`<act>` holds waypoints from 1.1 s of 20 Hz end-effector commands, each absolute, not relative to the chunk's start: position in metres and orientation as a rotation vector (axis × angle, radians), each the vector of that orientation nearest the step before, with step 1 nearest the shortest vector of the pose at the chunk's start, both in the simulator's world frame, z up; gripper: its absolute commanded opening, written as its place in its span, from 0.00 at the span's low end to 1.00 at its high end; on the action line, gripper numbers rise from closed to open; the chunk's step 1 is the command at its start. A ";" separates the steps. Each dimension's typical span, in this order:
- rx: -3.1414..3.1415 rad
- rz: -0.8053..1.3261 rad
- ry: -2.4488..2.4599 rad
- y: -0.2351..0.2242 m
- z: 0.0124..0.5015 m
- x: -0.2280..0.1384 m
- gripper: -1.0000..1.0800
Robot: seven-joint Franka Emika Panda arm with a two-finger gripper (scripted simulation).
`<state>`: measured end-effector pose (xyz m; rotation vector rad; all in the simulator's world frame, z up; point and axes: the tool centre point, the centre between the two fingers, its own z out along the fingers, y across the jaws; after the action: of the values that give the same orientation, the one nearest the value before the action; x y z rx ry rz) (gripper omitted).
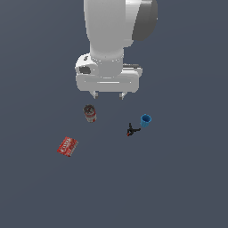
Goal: Pick up a designated object from a clutter of objects.
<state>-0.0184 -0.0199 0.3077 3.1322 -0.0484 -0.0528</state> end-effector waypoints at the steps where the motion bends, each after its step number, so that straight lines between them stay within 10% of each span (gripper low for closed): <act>1: 3.132 -0.053 -0.048 -0.020 0.308 -0.018 0.96; 22: 3.113 -0.060 -0.084 -0.025 0.296 -0.017 0.96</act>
<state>-0.0178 -0.0276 0.3005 3.1138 -0.0656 -0.0603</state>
